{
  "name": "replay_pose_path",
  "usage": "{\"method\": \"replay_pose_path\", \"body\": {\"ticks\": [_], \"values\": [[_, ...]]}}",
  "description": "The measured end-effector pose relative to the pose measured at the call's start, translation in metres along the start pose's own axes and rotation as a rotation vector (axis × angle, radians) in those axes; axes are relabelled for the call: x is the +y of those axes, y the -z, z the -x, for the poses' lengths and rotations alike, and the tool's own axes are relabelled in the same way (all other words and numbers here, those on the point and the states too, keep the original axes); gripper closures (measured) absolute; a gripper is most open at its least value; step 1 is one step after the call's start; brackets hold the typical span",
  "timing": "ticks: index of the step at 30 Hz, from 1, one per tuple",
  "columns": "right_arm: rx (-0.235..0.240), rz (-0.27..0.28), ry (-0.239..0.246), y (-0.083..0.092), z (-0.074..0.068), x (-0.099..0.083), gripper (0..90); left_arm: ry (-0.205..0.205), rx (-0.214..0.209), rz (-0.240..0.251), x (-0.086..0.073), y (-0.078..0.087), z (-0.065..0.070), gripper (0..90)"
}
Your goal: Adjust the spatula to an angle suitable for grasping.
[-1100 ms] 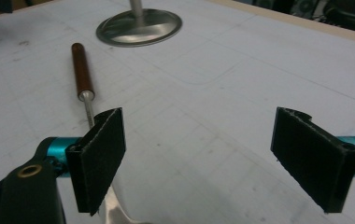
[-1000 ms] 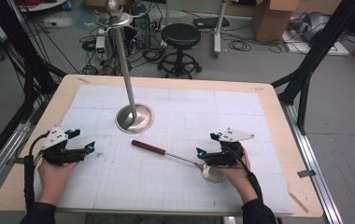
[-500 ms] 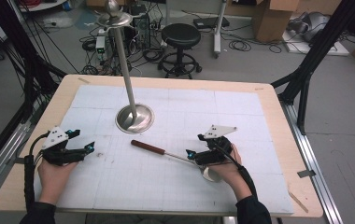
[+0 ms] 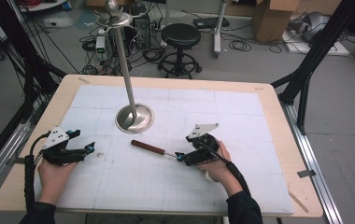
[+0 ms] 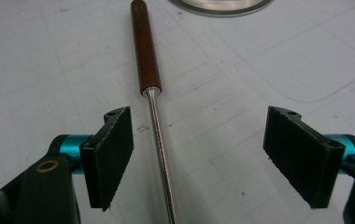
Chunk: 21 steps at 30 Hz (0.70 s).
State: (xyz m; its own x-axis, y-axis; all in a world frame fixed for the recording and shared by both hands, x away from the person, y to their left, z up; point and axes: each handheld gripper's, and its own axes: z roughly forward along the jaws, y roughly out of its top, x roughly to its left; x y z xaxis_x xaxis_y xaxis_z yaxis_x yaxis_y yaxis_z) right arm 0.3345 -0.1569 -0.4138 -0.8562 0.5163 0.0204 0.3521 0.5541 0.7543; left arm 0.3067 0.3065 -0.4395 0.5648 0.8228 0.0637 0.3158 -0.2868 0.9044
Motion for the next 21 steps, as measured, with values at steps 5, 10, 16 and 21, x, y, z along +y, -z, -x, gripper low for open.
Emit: {"method": "replay_pose_path", "body": {"ticks": [5,10,16,21], "values": [[0.022,-0.067,0.012,-0.012,-0.003,0.002,27.1,-0.003,0.001,-0.003,0.0,0.0,-0.001,23.8],[0.038,-0.105,0.023,-0.017,-0.004,0.002,33.2,-0.004,0.002,-0.008,-0.001,-0.001,-0.001,23.8],[0.048,-0.176,0.054,-0.023,-0.006,0.004,42.7,-0.005,0.0,-0.013,-0.001,-0.001,-0.001,23.8],[0.043,-0.236,0.076,-0.029,-0.008,0.007,50.8,-0.01,0.004,-0.02,-0.001,-0.001,-0.001,24.0]]}}
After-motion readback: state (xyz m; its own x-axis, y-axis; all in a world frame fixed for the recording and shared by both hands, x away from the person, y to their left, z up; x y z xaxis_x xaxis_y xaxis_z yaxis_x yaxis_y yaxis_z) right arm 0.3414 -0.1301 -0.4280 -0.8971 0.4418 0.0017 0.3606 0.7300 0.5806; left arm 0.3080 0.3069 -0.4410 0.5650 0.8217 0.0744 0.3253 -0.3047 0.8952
